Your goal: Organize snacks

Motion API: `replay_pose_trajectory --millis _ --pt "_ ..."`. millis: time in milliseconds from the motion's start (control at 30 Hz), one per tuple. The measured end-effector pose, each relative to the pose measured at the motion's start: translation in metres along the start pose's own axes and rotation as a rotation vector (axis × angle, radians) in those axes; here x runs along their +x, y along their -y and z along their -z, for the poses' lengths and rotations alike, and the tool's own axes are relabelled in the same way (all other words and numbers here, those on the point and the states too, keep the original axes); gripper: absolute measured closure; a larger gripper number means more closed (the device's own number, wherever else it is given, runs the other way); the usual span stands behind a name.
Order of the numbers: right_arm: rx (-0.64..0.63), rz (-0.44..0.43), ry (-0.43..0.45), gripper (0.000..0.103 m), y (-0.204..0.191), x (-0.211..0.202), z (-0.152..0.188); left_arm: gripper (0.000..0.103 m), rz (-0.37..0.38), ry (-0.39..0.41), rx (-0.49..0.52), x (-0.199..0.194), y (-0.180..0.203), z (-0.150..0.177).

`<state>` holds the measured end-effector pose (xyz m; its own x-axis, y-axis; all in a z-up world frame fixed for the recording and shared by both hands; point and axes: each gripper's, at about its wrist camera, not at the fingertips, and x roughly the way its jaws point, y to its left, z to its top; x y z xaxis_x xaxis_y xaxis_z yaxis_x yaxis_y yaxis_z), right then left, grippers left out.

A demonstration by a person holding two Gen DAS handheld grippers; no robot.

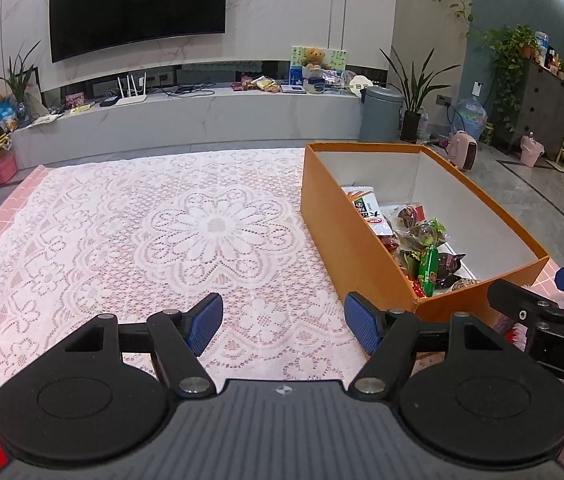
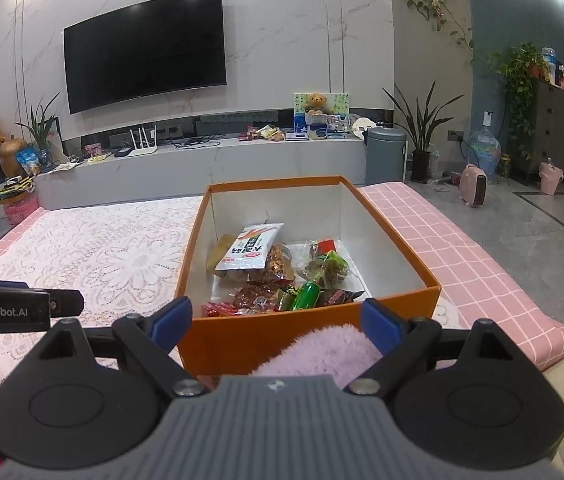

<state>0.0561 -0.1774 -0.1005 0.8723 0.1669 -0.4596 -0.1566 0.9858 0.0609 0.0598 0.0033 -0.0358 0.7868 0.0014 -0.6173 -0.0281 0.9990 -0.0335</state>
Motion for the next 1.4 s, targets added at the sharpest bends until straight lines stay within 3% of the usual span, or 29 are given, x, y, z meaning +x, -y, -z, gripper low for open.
replay_pose_trajectory --millis 1400 --pt "0.004 -0.002 -0.024 0.014 0.0017 0.0072 -0.0050 0.020 -0.020 -0.006 0.022 -0.0023 0.0010 -0.0019"
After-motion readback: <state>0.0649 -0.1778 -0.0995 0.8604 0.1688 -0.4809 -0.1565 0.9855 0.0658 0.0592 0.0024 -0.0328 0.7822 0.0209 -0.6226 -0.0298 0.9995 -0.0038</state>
